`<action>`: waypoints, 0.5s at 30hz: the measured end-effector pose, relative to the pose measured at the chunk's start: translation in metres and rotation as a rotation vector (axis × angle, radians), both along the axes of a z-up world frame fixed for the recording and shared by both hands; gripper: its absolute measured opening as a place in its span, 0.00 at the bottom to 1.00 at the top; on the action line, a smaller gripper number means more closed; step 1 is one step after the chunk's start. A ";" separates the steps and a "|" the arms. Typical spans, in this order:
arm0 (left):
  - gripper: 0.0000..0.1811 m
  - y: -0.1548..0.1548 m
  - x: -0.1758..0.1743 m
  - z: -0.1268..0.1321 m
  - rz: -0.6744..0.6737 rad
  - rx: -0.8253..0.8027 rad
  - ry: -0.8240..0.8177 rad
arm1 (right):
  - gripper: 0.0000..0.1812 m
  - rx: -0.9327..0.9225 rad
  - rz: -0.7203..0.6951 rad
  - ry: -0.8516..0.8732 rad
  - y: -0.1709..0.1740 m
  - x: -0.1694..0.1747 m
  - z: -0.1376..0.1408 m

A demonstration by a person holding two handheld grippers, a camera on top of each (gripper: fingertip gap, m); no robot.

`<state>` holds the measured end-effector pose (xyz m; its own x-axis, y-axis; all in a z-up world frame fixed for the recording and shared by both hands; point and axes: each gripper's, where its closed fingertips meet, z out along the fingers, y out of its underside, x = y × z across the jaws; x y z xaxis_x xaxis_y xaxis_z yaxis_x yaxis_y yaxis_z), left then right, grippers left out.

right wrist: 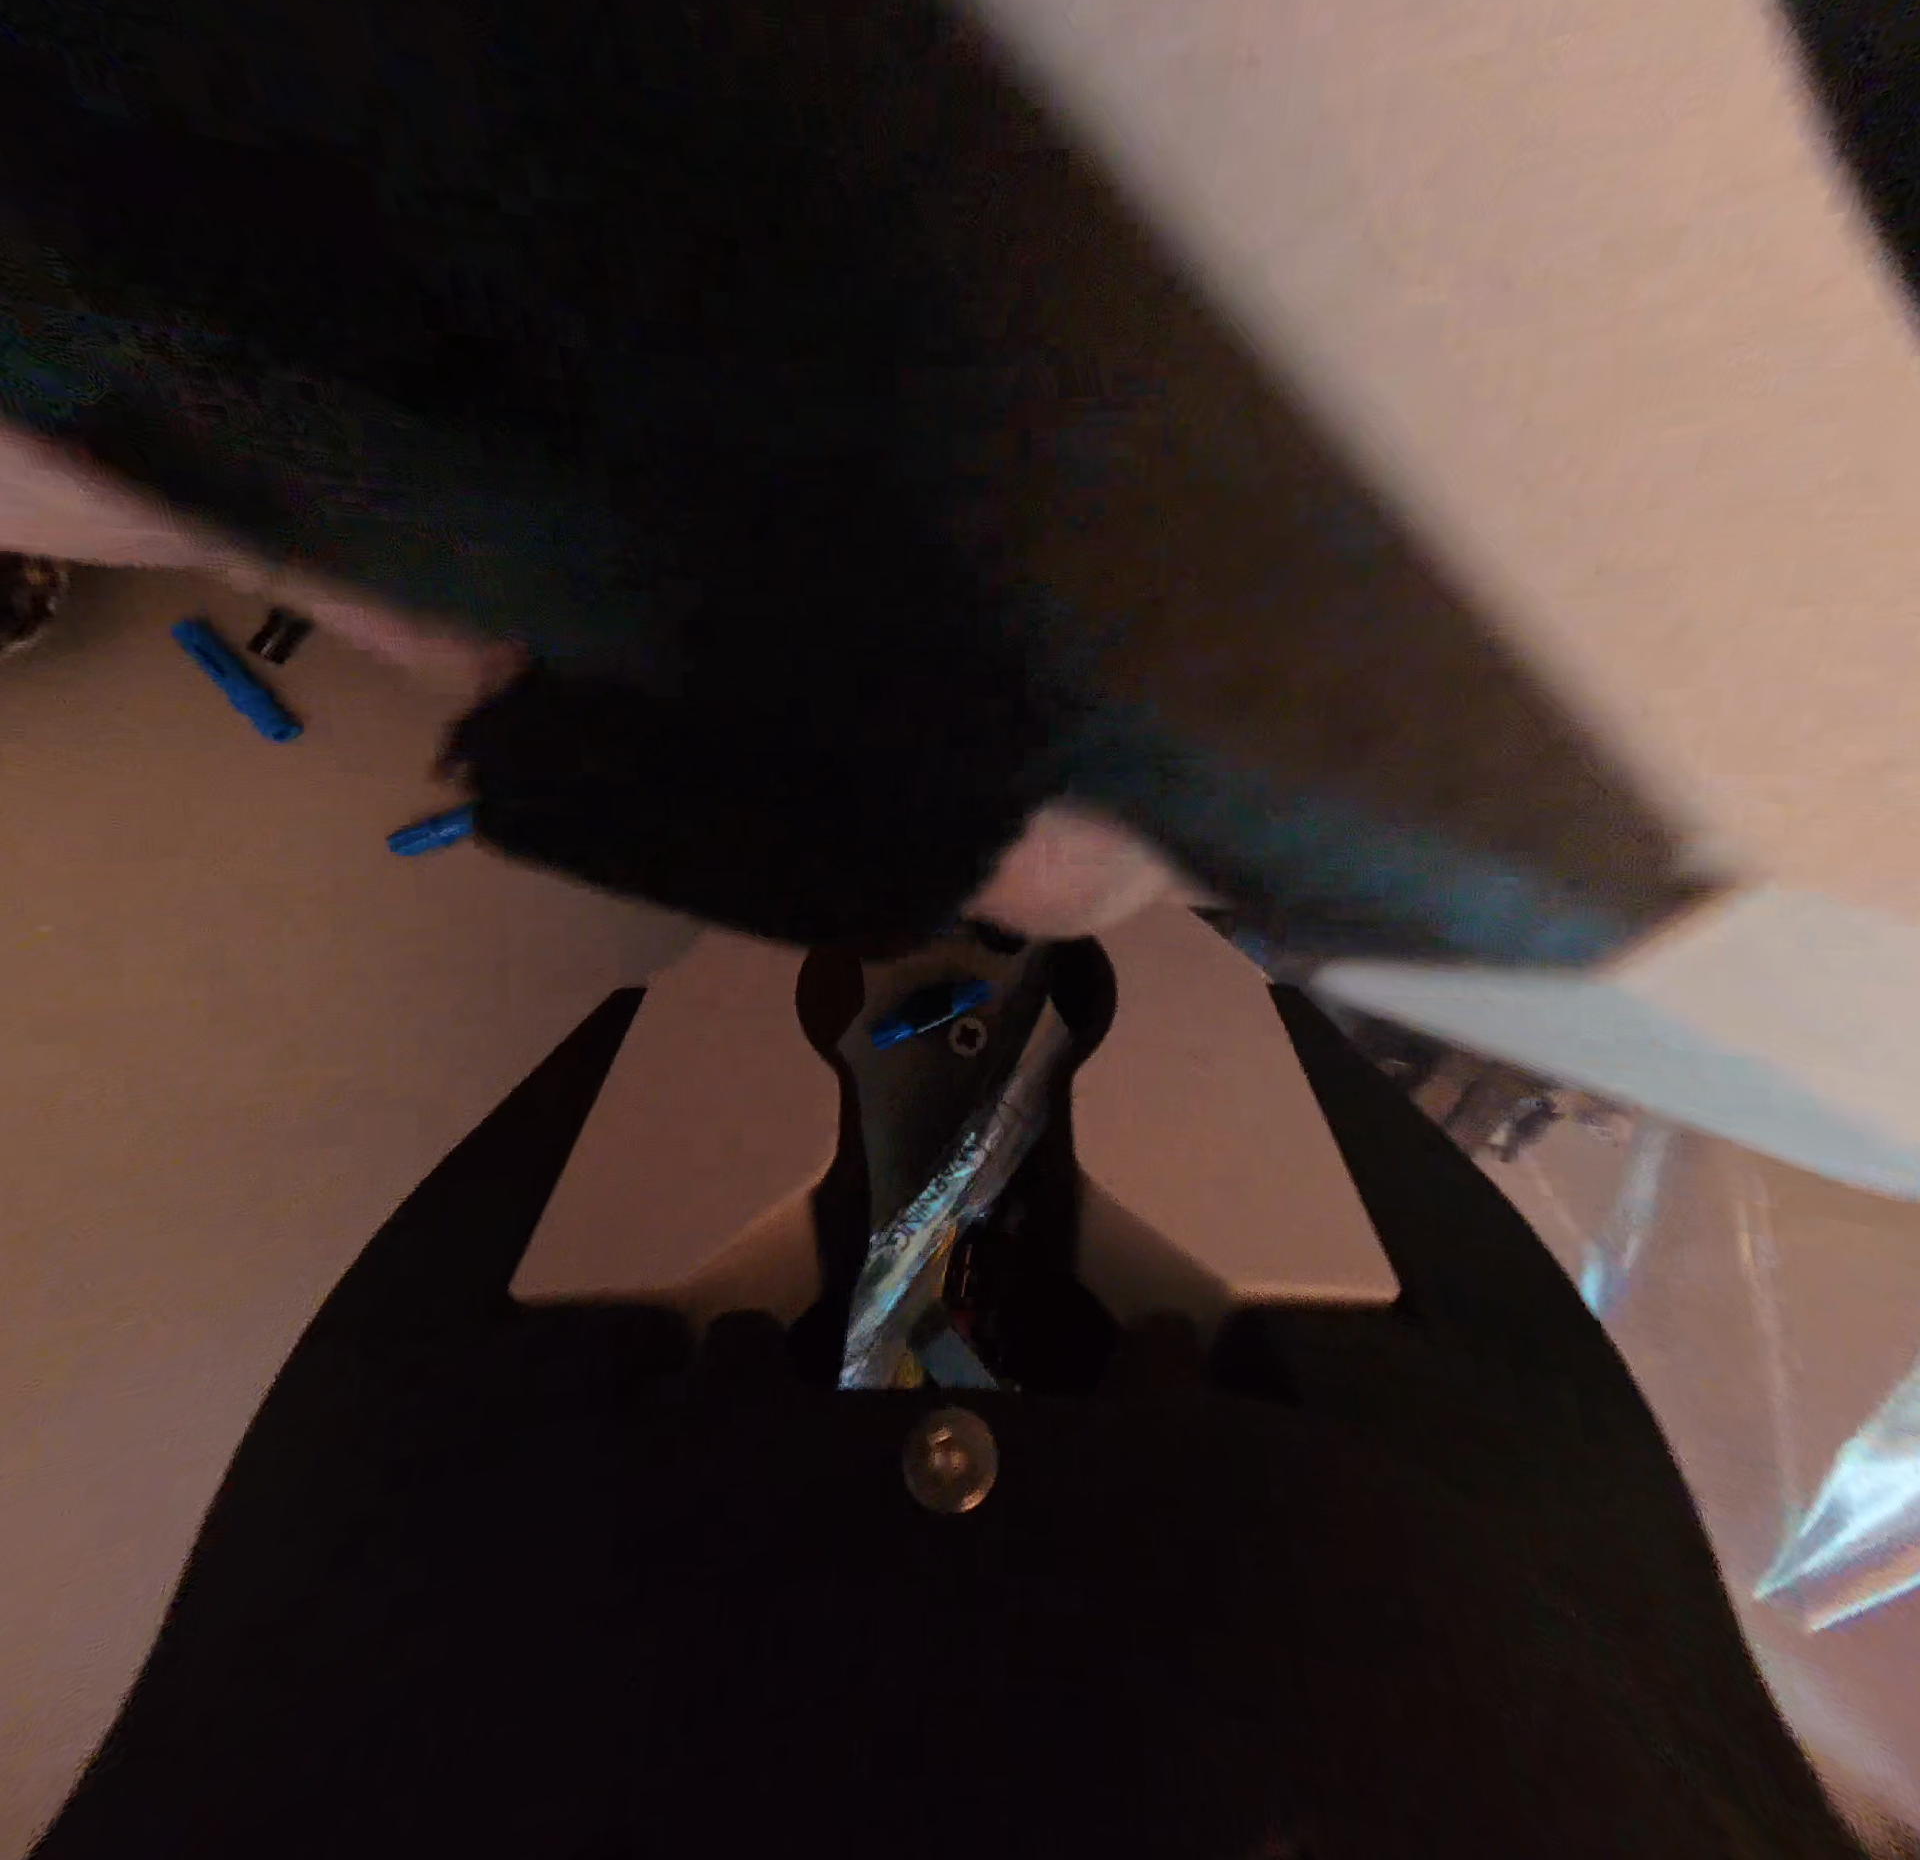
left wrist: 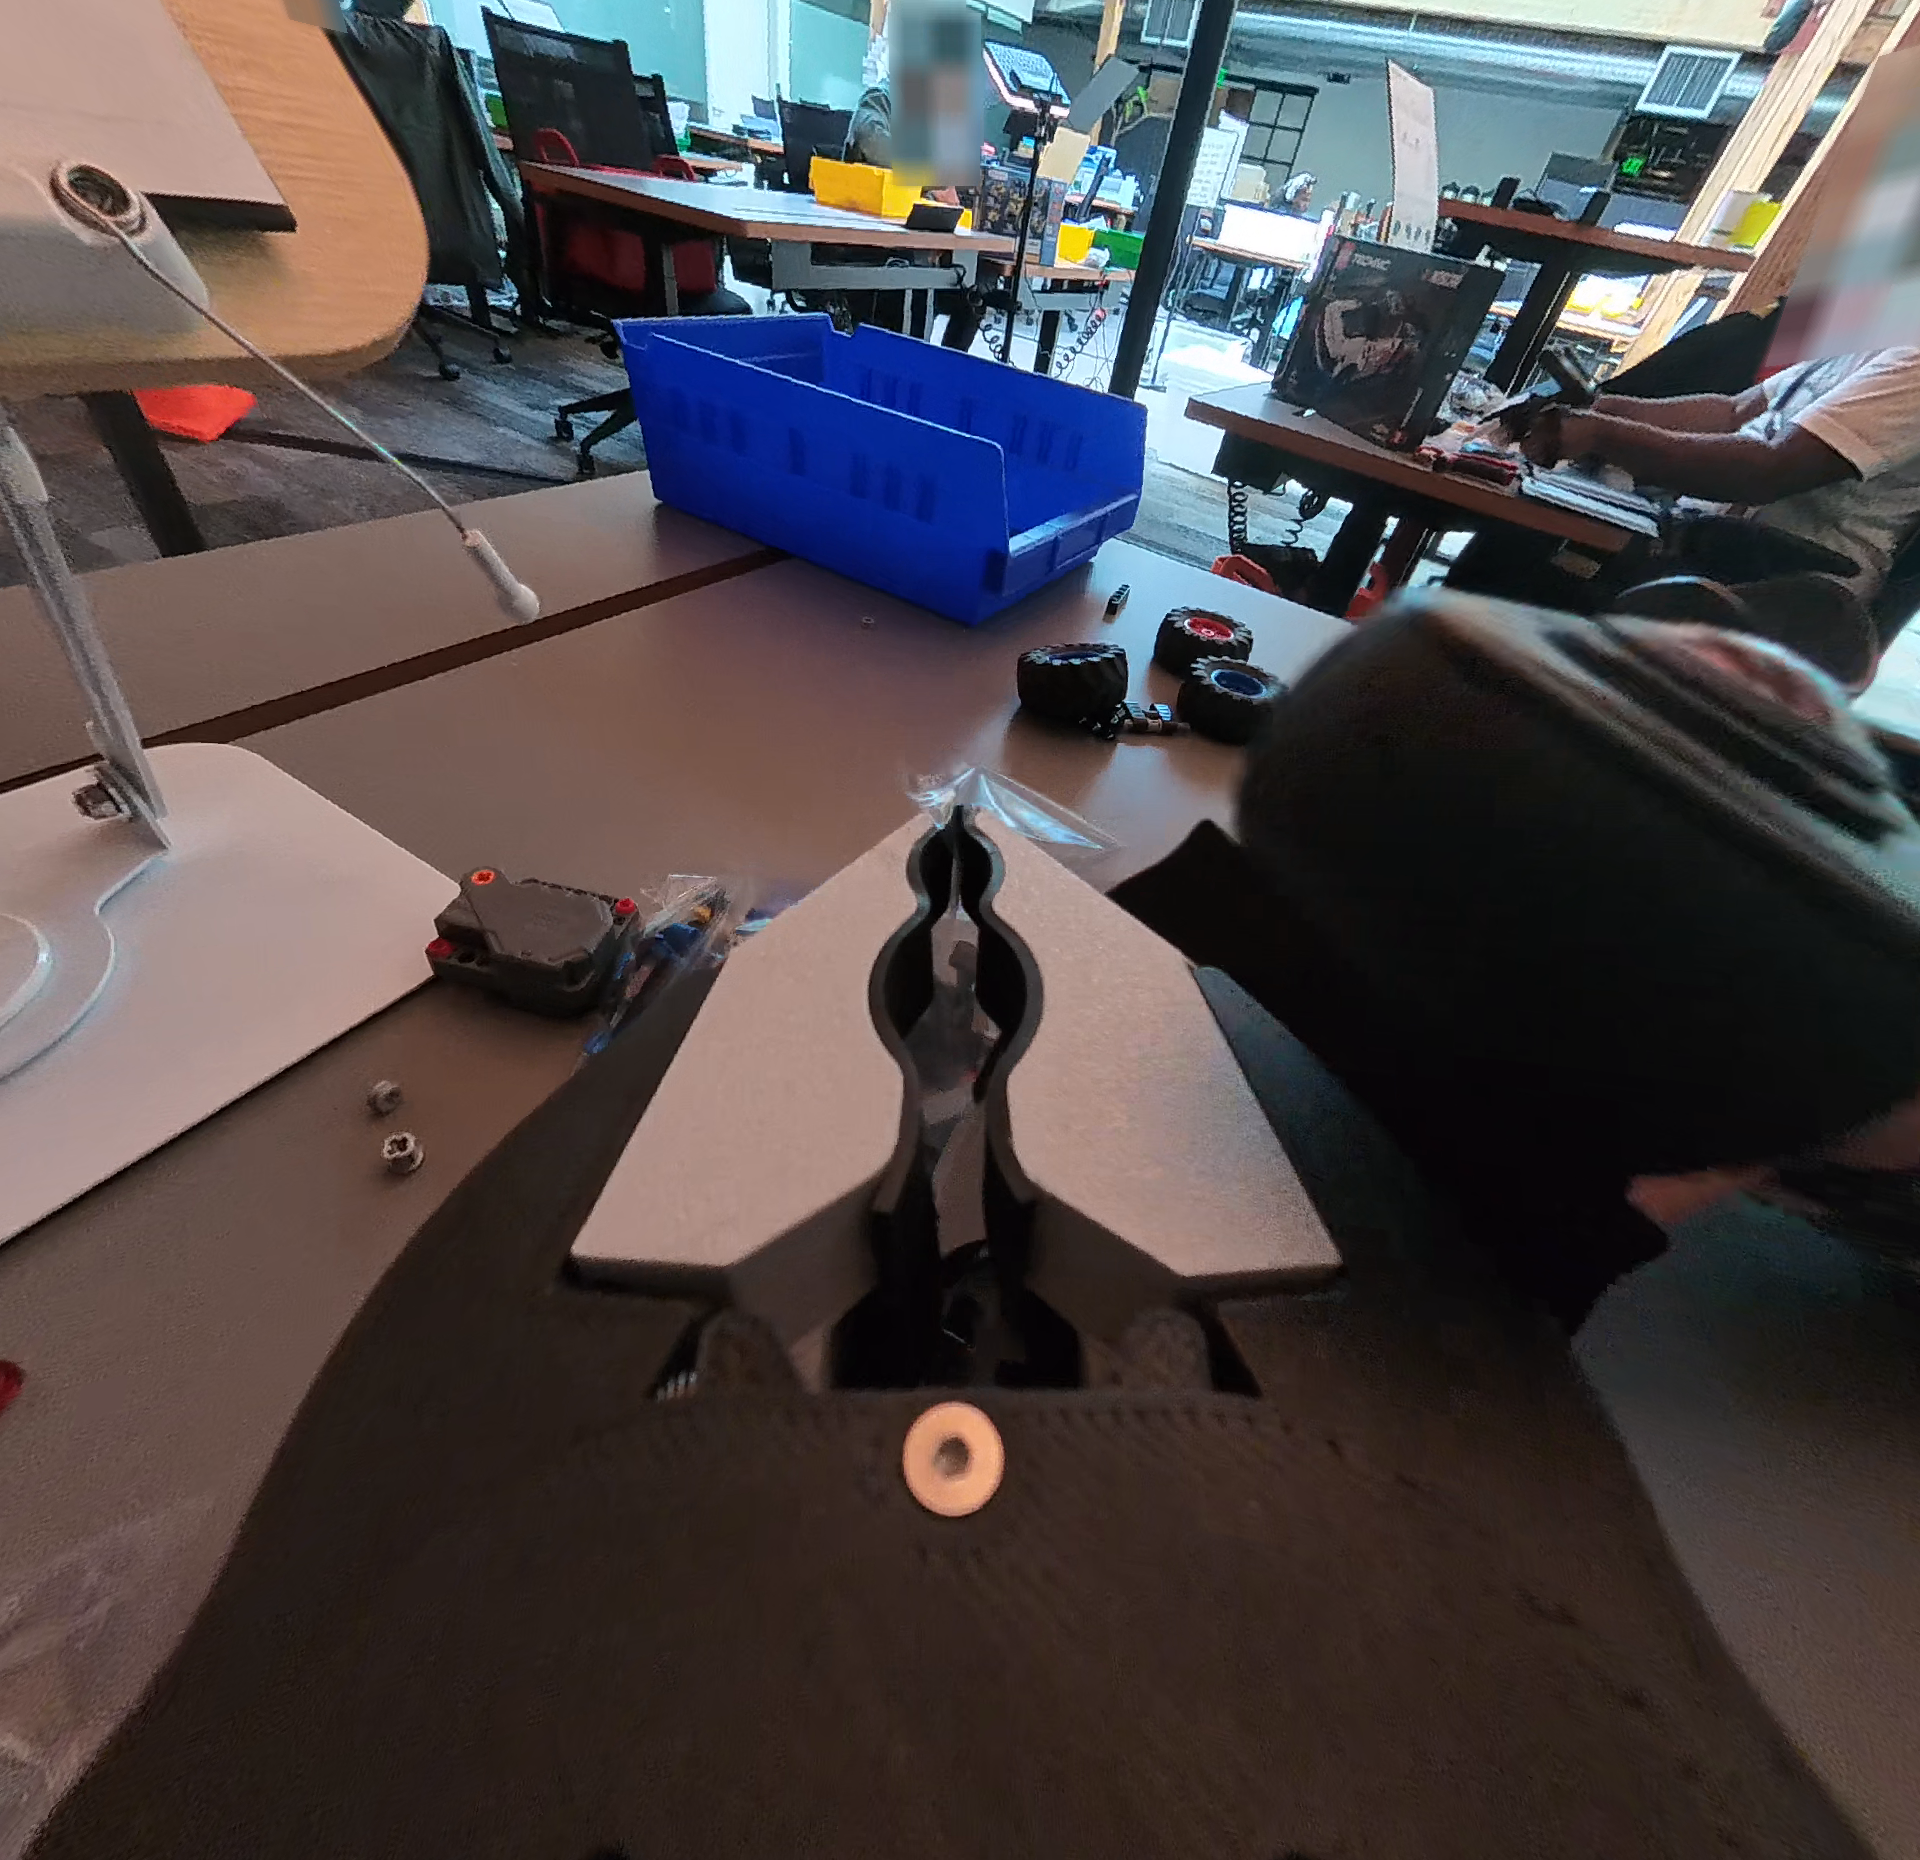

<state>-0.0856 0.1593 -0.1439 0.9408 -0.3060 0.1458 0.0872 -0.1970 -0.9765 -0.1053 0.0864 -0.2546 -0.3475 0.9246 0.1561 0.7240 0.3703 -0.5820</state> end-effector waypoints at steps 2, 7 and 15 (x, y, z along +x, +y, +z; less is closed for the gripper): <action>0.00 0.001 0.002 -0.003 -0.001 -0.011 0.017 | 0.13 -0.082 0.001 -0.041 -0.002 0.001 -0.002; 0.00 0.001 -0.001 -0.005 0.004 -0.016 0.010 | 0.04 -0.160 0.013 -0.080 -0.005 0.007 -0.003; 0.00 0.001 -0.004 -0.004 0.007 -0.009 -0.022 | 0.04 -0.204 0.007 0.039 -0.019 0.060 0.052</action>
<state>-0.0897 0.1602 -0.1479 0.9395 -0.2981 0.1690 0.1097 -0.2055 -0.9725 -0.0458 0.0673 -0.2024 -0.3515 0.9360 -0.0202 0.6970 0.2472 -0.6731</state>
